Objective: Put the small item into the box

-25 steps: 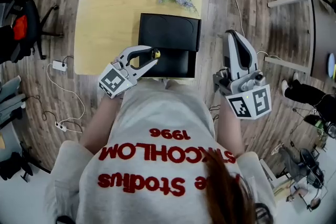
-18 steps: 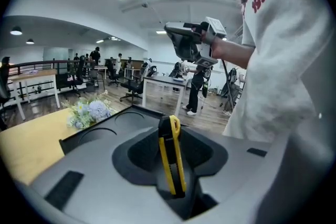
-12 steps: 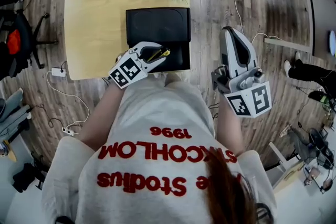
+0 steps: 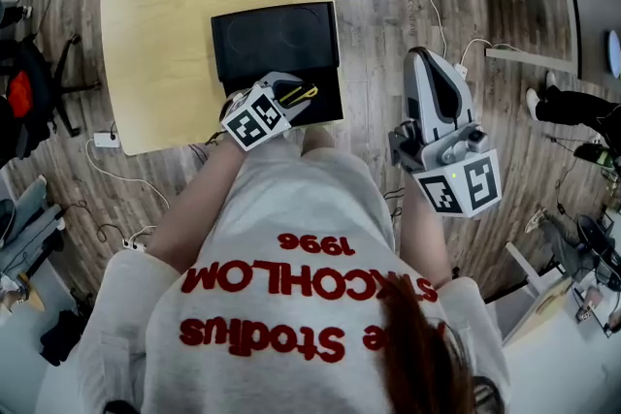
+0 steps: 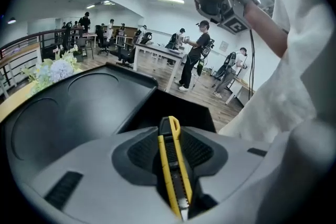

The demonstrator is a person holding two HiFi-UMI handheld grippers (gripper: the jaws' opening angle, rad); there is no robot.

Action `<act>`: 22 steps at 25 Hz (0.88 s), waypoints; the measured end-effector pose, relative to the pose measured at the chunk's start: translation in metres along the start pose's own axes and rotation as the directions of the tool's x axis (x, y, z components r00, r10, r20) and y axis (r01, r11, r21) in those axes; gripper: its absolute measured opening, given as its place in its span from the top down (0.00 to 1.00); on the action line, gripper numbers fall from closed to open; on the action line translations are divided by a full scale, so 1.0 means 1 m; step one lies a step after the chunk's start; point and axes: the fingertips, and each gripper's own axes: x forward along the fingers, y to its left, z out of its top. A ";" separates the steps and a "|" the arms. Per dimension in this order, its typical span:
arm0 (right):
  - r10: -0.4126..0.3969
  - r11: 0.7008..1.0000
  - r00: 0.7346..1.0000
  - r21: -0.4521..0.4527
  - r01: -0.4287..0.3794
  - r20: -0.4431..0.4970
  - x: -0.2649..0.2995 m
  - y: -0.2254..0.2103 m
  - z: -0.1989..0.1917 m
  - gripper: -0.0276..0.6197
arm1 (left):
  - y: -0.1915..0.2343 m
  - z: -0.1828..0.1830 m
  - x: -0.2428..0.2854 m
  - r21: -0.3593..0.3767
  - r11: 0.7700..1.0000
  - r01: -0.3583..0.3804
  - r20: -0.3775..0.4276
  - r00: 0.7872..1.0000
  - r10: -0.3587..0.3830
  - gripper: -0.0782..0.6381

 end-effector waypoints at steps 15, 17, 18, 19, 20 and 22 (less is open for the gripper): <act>0.013 1.000 1.000 0.017 -0.013 -0.003 0.002 -0.002 -0.004 0.95 | -0.004 0.006 0.008 0.025 1.000 0.013 0.008 1.000 -0.013 0.69; 0.023 1.000 1.000 0.014 -0.023 -0.002 0.004 -0.002 -0.003 0.95 | 0.000 0.014 0.002 -0.013 1.000 0.004 0.055 0.998 -0.003 0.76; 0.028 1.000 1.000 0.012 -0.028 -0.001 0.005 -0.002 -0.003 0.95 | 0.002 0.019 -0.002 -0.028 1.000 0.002 0.078 0.997 0.001 0.80; 0.033 0.999 0.999 0.009 -0.033 -0.001 0.007 -0.002 -0.003 0.95 | 0.004 0.024 -0.006 -0.038 0.999 -0.001 0.100 0.995 0.005 0.83; 0.038 0.999 0.999 0.006 -0.038 0.000 0.009 0.000 -0.002 0.95 | 0.006 0.029 -0.012 -0.043 0.999 -0.008 0.120 0.993 0.013 0.85; 0.050 0.999 0.999 -0.004 -0.050 0.003 0.015 0.003 0.000 0.95 | 0.013 0.037 -0.025 -0.050 0.998 -0.033 0.161 0.986 0.041 0.88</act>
